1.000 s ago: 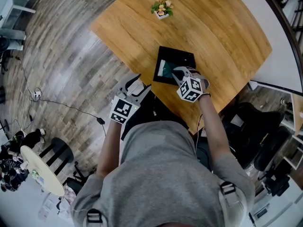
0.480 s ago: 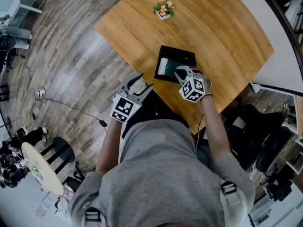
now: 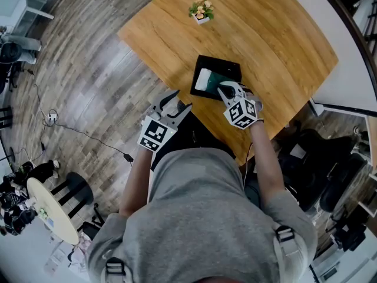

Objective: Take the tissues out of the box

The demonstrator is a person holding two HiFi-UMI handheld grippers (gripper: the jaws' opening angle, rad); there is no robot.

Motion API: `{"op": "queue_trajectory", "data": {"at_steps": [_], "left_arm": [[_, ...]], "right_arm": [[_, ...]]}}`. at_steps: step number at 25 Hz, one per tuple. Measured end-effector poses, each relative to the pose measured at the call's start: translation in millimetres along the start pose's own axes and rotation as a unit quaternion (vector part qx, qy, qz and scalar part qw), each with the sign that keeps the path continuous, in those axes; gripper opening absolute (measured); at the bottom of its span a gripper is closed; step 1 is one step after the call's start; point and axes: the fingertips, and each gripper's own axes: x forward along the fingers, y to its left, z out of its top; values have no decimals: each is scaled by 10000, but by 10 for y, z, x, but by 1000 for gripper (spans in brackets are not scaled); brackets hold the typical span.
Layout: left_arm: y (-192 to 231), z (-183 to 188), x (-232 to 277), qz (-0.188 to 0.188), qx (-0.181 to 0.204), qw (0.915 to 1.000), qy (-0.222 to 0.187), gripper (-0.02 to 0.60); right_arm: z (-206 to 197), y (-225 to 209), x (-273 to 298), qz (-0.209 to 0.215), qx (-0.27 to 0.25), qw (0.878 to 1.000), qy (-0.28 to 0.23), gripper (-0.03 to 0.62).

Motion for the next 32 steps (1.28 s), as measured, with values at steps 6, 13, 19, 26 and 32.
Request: {"op": "queue_trajectory", "data": {"at_steps": [6,13,19,26,32], "left_arm": [[31,96,-76,31,57,9999,-153,242],[80,236,-112,-75,191,9993,-316,242],[110,339,-162,-276,317,9982,-428,242],[242,390,-256,-492,405,9962,-591,242],[303,333,-295,-631,467,9947,-667,241]], "right_arm": [[109,-58,-148,-339,110,9993,-94,11],[216,-109,-348,-679,220,9974,-89,11],[277,-142,-490,-958,378,9947,53,11],[422,-171,-593,-1322,479,9899,168,11],[511,-148,-605,-1494,430,9876,241,10]]}}
